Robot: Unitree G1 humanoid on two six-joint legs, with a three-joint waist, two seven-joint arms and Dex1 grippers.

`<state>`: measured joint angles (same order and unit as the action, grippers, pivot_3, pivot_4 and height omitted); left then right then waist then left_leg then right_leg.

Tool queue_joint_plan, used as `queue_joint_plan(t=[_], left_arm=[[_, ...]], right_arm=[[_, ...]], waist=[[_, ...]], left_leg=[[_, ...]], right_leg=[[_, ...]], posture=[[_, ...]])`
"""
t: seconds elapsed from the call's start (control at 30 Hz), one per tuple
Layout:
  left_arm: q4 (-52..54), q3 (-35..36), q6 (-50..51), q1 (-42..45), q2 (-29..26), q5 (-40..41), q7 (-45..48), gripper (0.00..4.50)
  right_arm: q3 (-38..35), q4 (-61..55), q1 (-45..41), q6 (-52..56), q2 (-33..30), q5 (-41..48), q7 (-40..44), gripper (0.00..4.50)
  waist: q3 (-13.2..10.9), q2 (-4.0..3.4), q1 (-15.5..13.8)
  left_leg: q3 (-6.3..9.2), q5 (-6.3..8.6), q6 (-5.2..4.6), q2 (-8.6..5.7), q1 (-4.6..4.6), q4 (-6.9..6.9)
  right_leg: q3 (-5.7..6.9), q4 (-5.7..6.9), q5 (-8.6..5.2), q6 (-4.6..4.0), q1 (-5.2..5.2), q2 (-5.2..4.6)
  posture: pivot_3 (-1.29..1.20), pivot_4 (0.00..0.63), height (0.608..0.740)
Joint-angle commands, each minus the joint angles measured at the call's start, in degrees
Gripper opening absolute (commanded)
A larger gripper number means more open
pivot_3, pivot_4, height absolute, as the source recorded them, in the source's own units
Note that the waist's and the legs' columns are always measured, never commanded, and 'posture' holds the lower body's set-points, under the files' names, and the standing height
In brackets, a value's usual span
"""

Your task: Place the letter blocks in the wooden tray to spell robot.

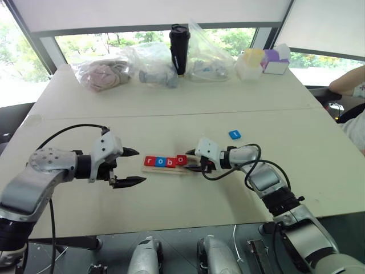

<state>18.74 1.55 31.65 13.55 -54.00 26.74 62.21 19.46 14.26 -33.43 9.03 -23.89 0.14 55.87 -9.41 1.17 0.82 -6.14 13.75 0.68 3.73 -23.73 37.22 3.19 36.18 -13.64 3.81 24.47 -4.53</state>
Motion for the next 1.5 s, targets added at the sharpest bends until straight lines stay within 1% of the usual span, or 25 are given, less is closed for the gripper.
queue_joint_plan(t=[0.03, 0.07, 0.43, 0.63, 0.77, 0.93, 1.0, 1.1, 1.23, 1.37, 1.5], left_arm=[[0.92, 1.76, -0.91, 0.02, -0.07, 0.25, -0.12, 4.50], [0.83, 1.74, -0.94, 0.04, -0.06, 0.22, -0.12, 4.50], [0.31, 1.61, -1.27, -0.07, 0.27, -0.10, -0.54, 4.50], [0.07, 1.38, -1.77, -0.34, 0.60, -0.30, -0.93, 4.50], [-0.47, 0.68, -2.07, 0.50, 1.11, -0.50, -0.85, 4.50], [-0.96, 0.25, -2.20, 1.25, 1.39, -0.81, -0.57, 4.50], [-1.08, 0.16, -2.26, 1.35, 1.44, -0.93, -0.42, 4.50], [-1.19, 0.17, -2.31, 1.28, 1.55, -1.13, -0.27, 4.50], [-1.36, 0.18, -2.39, 1.13, 1.74, -1.41, -0.23, 4.50], [-1.49, 0.15, -2.34, 1.35, 1.93, -1.53, -0.21, 4.50], [-1.62, 0.05, -2.40, 1.41, 2.09, -1.67, -0.28, 4.50]], right_arm=[[0.36, -1.93, 0.68, -0.48, 0.06, 0.13, 1.00, 4.21], [0.38, -2.09, 0.80, -0.52, 0.02, 0.14, 1.13, 4.48], [-1.23, -1.23, -0.48, 0.30, 0.73, 0.89, 0.77, 4.48], [-2.65, -5.39, 0.45, 3.26, -1.16, 1.41, 0.45, 4.48], [-0.28, -2.91, 0.88, -2.64, -3.92, -3.33, -0.44, 4.48], [-0.57, 1.24, -0.75, -7.07, -4.53, -5.11, -1.80, 4.48], [-1.52, 0.64, -0.69, -6.02, -3.75, -2.99, -0.86, 4.48], [-2.69, -4.52, 1.16, -2.03, -2.91, 2.58, 2.78, 4.48], [-2.02, -8.63, 3.13, 0.56, -3.09, 4.31, 5.16, 4.48], [-1.46, -7.53, 2.79, 0.81, -2.17, 3.32, 4.48, 4.48], [-1.63, -2.57, 0.98, -0.03, -0.75, 2.62, 3.87, 4.48]], waist=[[0.00, 0.00, 0.01], [0.00, 0.00, 0.01], [0.00, 0.00, 0.05], [0.00, -0.01, -0.05], [0.00, 0.00, -0.09], [0.00, 0.00, 0.00], [0.00, 0.00, -0.01], [0.00, 0.00, -0.07], [0.00, -0.01, -0.06], [0.00, 0.00, 0.01], [0.00, 0.00, 0.01]], left_leg=[[0.00, 0.00, 0.00, 0.00, 0.00, 0.00], [0.00, 0.00, 0.00, 0.00, 0.00, -0.01], [0.00, 0.00, 0.00, 0.00, 0.00, -0.01], [0.00, 0.00, 0.00, 0.00, 0.00, -0.01], [0.00, 0.00, 0.00, 0.00, 0.00, -0.01], [-0.01, 0.00, 0.00, -0.01, 0.01, -0.01], [-0.01, 0.00, 0.00, -0.01, 0.01, 0.00], [-0.01, 0.00, 0.00, 0.00, 0.01, 0.00], [-0.01, 0.00, 0.00, 0.00, 0.00, -0.02], [0.00, 0.00, 0.00, 0.00, 0.01, 0.00], [0.00, 0.00, 0.00, 0.00, 0.01, -0.01]], right_leg=[[0.00, 0.00, 0.00, 0.00, 0.00, 0.00], [0.00, 0.00, 0.00, 0.00, 0.00, 0.00], [0.00, 0.00, 0.00, 0.00, 0.01, 0.00], [0.00, 0.00, 0.00, 0.00, 0.01, -0.01], [0.00, -0.02, 0.00, 0.00, 0.00, -0.02], [0.00, -0.01, 0.00, 0.00, 0.00, -0.01], [0.00, -0.01, 0.00, 0.00, -0.01, -0.01], [0.00, -0.01, 0.00, 0.00, -0.01, -0.01], [0.00, -0.01, 0.01, 0.02, 0.00, -0.01], [0.00, 0.00, 0.00, 0.00, 0.00, -0.01], [0.00, 0.00, 0.00, 0.00, 0.00, -0.01]], posture=[[0.00, 0.150, 0.740], [0.00, 0.150, 0.740], [0.00, 0.150, 0.740], [0.00, 0.150, 0.740], [0.00, 0.150, 0.740], [0.00, 0.150, 0.740], [0.00, 0.150, 0.740], [0.00, 0.150, 0.740], [0.00, 0.150, 0.740], [0.00, 0.150, 0.740], [0.00, 0.150, 0.740]])
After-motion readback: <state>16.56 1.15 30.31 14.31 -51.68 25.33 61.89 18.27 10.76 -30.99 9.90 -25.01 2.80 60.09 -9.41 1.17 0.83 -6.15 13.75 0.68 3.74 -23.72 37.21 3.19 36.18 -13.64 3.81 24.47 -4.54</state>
